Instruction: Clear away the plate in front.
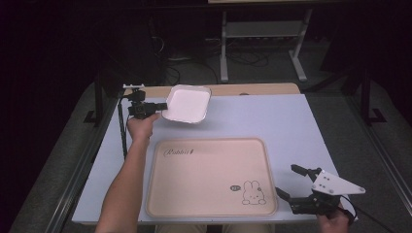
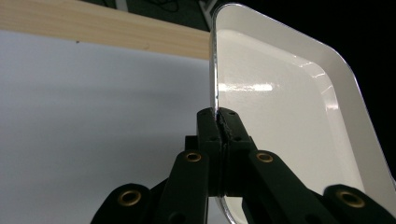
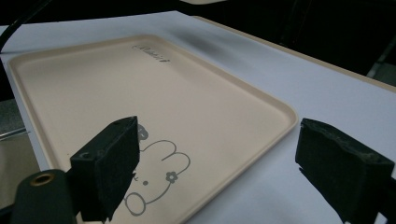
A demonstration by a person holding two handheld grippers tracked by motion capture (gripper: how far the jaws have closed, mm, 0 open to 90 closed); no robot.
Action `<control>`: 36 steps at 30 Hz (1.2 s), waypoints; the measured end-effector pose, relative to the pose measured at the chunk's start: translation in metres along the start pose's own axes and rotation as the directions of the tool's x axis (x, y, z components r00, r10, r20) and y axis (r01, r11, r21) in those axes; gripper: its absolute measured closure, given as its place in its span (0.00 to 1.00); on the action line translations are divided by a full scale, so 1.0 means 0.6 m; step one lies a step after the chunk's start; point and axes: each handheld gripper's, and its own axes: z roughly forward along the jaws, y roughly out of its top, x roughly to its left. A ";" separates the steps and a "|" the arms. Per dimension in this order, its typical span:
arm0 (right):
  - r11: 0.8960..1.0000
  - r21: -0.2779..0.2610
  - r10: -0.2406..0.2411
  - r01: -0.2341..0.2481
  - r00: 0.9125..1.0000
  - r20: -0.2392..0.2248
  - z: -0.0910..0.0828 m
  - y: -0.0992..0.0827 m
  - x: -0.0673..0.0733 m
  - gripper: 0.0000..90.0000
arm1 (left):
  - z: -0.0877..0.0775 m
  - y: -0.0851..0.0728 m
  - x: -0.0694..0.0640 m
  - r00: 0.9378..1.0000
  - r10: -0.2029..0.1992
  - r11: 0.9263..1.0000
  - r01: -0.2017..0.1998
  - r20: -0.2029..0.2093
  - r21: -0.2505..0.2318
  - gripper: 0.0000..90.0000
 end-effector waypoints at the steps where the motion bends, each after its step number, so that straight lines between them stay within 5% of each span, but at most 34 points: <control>1: 1.000 0.002 0.004 -0.004 1.000 0.001 0.000 0.000 0.000 0.14 | -0.005 0.002 -0.001 1.000 -0.001 1.000 0.001 0.006 -0.009 0.99; 18: 1.000 0.004 0.010 -0.010 1.000 0.008 0.000 -0.001 0.000 0.14 | -0.070 -0.011 -0.032 0.995 0.071 0.997 -0.068 0.071 -0.036 0.99; 36: 1.000 0.006 0.013 -0.013 1.000 0.001 0.004 -0.002 0.002 0.14 | -0.096 -0.085 -0.043 0.991 0.065 0.998 -0.066 0.119 0.002 0.99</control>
